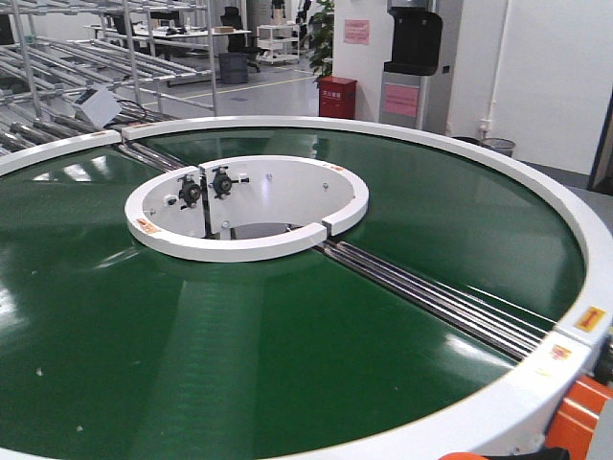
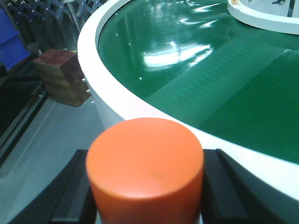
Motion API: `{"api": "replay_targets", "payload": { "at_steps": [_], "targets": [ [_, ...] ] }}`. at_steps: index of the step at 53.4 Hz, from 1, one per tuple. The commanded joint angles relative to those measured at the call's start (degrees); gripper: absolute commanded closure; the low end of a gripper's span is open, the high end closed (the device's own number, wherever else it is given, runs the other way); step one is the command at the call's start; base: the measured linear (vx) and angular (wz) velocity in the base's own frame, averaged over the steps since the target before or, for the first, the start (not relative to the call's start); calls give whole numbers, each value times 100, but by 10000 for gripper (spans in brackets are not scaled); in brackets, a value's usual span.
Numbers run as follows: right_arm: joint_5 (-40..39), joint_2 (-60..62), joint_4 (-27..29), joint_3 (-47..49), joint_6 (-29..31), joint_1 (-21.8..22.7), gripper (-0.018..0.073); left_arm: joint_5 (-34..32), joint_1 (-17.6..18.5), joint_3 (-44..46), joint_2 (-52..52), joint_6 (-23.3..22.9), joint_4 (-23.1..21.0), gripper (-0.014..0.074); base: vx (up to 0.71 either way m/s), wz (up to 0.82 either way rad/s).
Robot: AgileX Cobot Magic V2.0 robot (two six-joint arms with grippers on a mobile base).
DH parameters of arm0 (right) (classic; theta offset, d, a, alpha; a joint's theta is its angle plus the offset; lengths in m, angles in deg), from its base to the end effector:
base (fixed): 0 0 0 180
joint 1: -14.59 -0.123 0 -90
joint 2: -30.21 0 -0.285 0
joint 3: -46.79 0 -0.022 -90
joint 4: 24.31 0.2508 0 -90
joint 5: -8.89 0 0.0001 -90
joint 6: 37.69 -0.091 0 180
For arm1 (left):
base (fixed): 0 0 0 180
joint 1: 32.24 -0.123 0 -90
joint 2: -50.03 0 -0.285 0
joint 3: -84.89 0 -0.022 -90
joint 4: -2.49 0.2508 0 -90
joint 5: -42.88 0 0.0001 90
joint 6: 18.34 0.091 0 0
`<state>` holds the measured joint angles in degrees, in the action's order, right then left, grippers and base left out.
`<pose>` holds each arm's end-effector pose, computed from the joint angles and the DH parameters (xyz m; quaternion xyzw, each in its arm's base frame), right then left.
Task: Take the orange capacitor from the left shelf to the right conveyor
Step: 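Position the base at the conveyor edge, right gripper holding the cylinder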
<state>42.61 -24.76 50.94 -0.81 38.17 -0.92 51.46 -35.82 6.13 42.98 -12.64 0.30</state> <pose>0.1382 0.0891 0.2942 -0.2849 0.7605 0.2871 0.5080 0.0563 0.0030 0.1912 0.0016 0.7336 0.0401 0.6784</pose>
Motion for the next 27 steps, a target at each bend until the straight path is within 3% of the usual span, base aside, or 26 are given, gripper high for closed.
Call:
{"api": "replay_targets", "payload": {
  "at_steps": [1, 27],
  "targets": [
    [-27, 50, 268, 177, 62, 15, 226, -471, -14, -186, 71, -9, -20, 602, 21, 14],
    [-27, 50, 268, 177, 62, 15, 226, -471, -14, -186, 71, -9, -20, 602, 18, 9]
  ]
}}
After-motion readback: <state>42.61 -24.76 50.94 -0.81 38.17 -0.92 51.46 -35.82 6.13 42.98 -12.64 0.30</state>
